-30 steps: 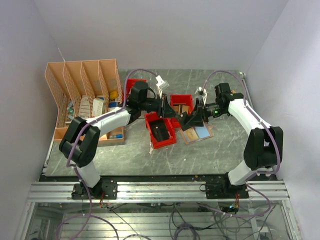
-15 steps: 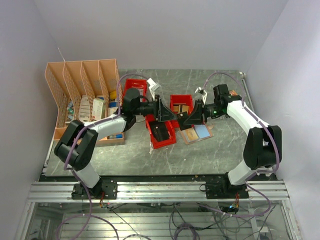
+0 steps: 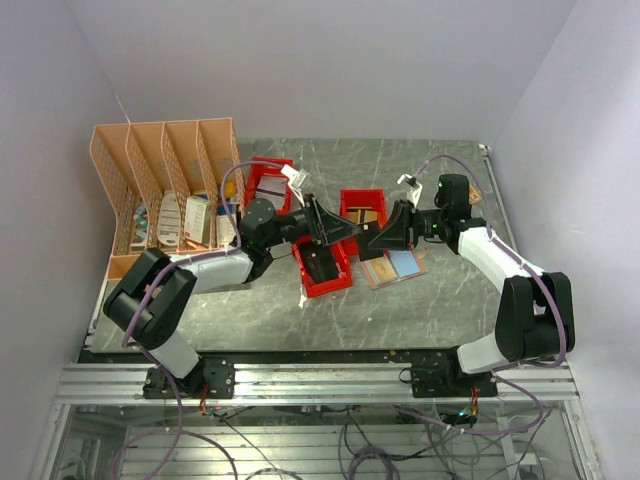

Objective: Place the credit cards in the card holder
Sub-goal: Adjust the credit card.

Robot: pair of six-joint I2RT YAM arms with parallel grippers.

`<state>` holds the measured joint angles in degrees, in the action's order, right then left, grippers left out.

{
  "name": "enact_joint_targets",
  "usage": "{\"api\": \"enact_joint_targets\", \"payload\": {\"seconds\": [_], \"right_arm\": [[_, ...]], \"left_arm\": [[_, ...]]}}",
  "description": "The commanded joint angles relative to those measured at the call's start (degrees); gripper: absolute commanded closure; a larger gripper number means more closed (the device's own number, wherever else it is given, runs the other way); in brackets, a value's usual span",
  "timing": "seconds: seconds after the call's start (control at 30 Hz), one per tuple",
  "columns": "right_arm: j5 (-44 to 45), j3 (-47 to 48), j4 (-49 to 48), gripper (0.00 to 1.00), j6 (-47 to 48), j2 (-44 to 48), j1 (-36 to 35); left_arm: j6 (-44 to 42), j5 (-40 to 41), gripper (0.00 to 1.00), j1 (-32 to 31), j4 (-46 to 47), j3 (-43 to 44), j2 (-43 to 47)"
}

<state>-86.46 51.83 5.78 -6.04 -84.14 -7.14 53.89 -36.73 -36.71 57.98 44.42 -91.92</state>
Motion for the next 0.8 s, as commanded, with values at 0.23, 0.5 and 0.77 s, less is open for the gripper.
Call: {"api": "enact_joint_targets", "payload": {"seconds": [0.23,0.5,0.77], "right_arm": [[-0.96,2.34,1.06,1.0,1.86,-0.28,-0.84],[-0.77,3.4,3.34,1.0,3.96,-0.67,-0.9],[0.19,4.08,6.31,1.0,6.81,-0.84,-1.08]], "left_arm": [[-3.0,-1.39,0.48,-2.02,-3.83,6.77,-2.24],[-4.9,-4.75,0.57,-2.14,-8.02,8.26,-3.32],[-3.9,-5.98,0.93,-2.08,-6.7,8.32,-4.37]]}}
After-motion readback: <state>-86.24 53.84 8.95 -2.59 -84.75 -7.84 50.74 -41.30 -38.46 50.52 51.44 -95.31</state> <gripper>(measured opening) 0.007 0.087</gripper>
